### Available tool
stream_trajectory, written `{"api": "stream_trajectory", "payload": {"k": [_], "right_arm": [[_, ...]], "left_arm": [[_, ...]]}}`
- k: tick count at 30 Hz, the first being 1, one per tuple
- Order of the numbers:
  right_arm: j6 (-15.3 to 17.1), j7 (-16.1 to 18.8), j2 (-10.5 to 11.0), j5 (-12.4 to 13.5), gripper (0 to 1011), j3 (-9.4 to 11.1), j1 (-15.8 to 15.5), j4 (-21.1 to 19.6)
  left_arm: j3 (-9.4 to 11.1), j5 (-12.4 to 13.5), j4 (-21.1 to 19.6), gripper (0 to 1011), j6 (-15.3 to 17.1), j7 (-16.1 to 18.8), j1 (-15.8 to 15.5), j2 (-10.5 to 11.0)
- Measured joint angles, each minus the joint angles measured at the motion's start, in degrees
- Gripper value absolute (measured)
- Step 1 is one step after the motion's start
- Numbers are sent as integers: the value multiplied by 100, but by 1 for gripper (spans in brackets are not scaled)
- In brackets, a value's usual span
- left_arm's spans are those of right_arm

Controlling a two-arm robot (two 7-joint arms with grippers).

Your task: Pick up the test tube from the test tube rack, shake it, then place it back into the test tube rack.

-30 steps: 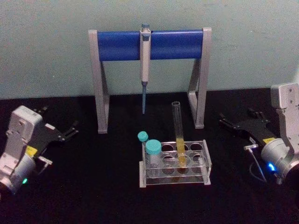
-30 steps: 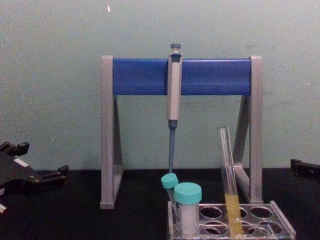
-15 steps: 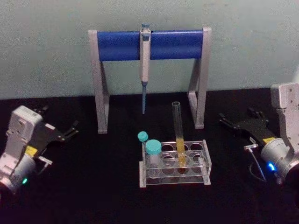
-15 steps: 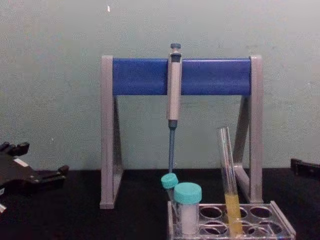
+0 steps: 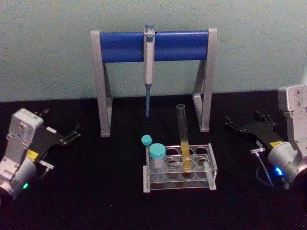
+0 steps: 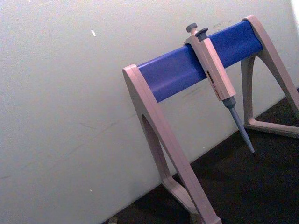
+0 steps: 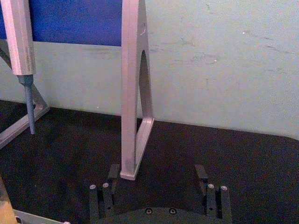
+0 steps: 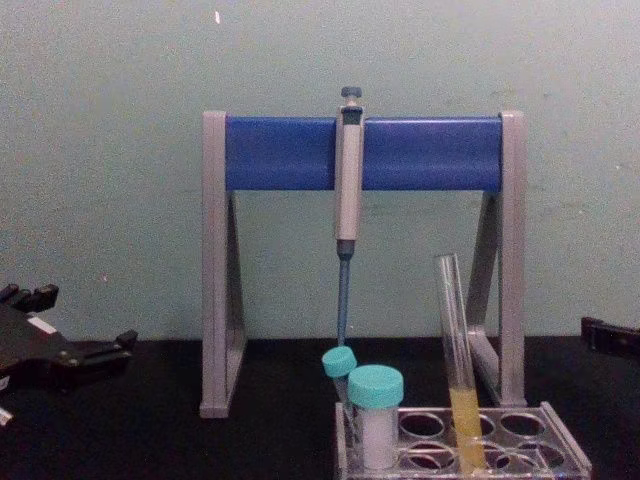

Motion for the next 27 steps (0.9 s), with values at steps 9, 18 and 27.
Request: {"api": "stream_trajectory", "payload": {"k": [9,18,27], "right_arm": [[1,0,0,0,1000,0,0,0],[0,0,0,0,1000,0,0,0],[1,0,0,0,1000,0,0,0]], "left_arm": [[0,0,0,1001,0,0,0,0],[0,0,0,1001,0,0,0,0],[0,0,0,1001,0,0,0,0]]}}
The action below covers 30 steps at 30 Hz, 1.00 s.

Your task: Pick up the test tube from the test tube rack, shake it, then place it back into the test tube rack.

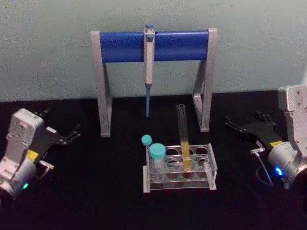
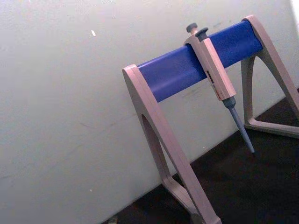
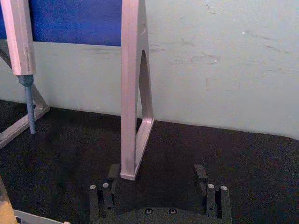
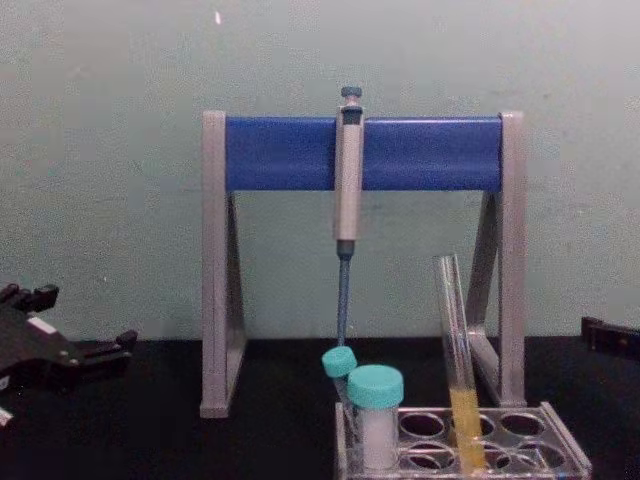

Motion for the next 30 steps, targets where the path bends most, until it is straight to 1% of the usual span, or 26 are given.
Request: {"api": "stream_trajectory", "payload": {"k": [30], "right_arm": [[0,0,0,0,1000,0,0,0]], "left_arm": [[0,0,0,1001,0,0,0,0]]}}
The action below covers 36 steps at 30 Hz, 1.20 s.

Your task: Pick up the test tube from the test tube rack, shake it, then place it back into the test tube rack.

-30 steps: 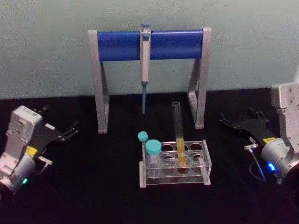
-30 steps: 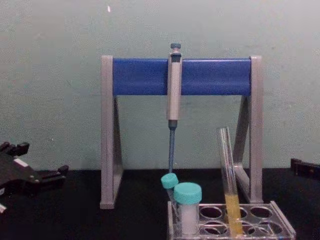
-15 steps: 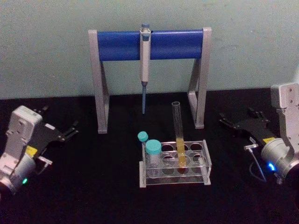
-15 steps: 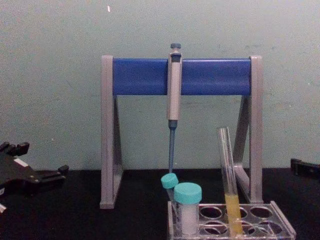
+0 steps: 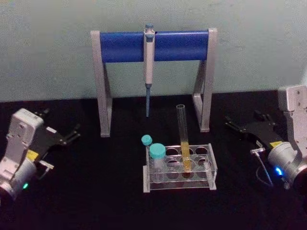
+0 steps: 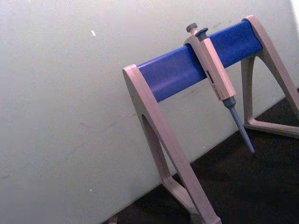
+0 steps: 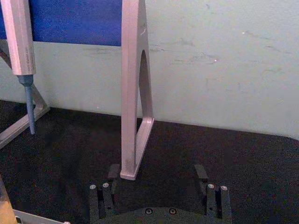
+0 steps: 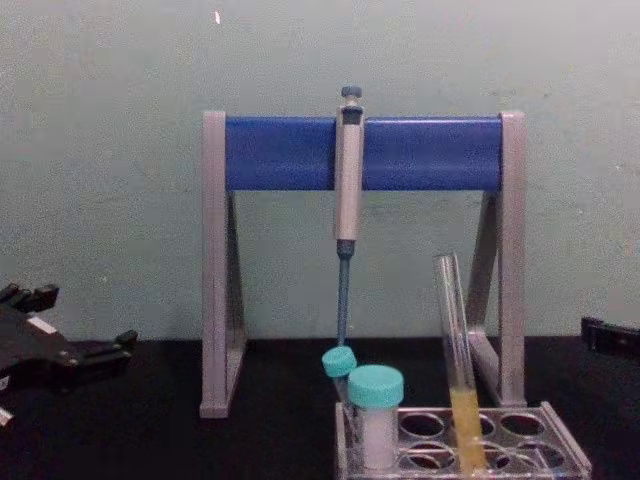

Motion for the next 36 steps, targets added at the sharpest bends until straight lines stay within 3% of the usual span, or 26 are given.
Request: {"api": "stream_trajectory", "payload": {"k": [36], "right_arm": [[0,0,0,0,1000,0,0,0]], "left_arm": [[0,0,0,1001,0,0,0,0]]}}
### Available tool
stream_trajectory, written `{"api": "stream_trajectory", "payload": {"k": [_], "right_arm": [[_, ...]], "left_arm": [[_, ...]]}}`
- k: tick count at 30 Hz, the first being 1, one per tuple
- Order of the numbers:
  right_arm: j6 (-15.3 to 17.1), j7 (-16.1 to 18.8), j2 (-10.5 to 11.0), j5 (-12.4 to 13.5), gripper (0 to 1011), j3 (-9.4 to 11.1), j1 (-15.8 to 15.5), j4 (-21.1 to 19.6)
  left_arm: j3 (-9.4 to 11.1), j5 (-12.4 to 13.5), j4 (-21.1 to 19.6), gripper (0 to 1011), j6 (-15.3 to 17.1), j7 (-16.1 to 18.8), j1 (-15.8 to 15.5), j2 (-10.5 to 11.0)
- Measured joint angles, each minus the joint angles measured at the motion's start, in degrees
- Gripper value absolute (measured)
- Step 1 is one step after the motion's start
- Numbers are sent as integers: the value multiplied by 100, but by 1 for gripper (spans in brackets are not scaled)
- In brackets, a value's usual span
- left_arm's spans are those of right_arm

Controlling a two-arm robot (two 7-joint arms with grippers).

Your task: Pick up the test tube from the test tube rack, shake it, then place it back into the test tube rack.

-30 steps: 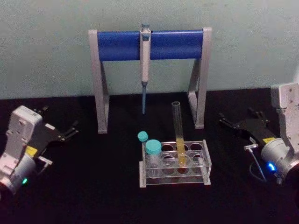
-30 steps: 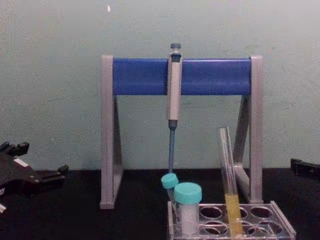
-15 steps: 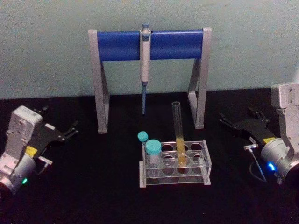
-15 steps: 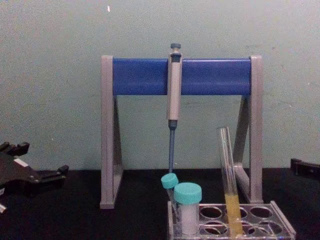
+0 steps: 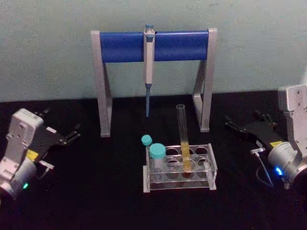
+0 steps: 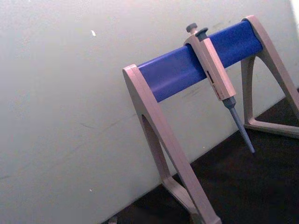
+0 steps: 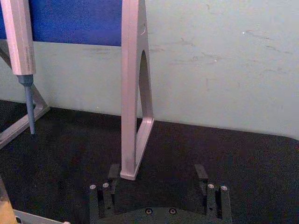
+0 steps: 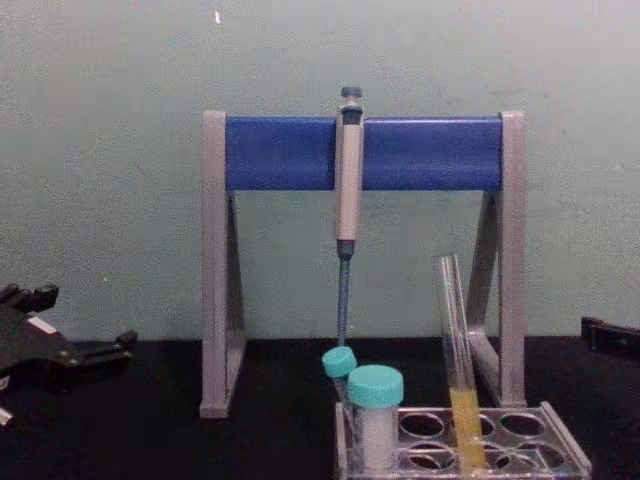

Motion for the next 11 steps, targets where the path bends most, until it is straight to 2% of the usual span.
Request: {"api": "stream_trajectory", "payload": {"k": [11], "right_arm": [[0,0,0,0,1000,0,0,0]], "left_arm": [[0,0,0,1001,0,0,0,0]]}}
